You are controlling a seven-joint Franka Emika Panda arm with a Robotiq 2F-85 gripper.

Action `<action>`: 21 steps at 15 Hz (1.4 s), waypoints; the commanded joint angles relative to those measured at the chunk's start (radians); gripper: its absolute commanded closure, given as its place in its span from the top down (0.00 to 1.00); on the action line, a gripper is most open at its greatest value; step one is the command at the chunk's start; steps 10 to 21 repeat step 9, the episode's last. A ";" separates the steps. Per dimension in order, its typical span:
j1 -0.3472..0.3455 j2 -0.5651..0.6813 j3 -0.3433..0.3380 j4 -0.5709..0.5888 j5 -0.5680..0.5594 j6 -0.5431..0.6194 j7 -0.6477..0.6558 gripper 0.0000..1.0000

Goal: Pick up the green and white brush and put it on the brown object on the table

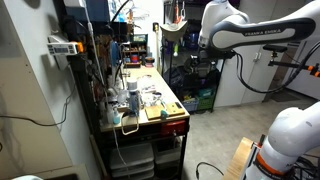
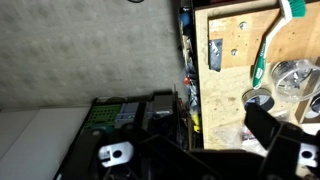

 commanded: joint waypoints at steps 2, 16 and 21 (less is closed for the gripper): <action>-0.027 -0.010 0.037 0.034 0.034 -0.164 0.074 1.00; -0.013 -0.008 0.032 0.034 0.017 -0.162 0.069 1.00; -0.013 -0.008 0.032 0.034 0.017 -0.162 0.069 1.00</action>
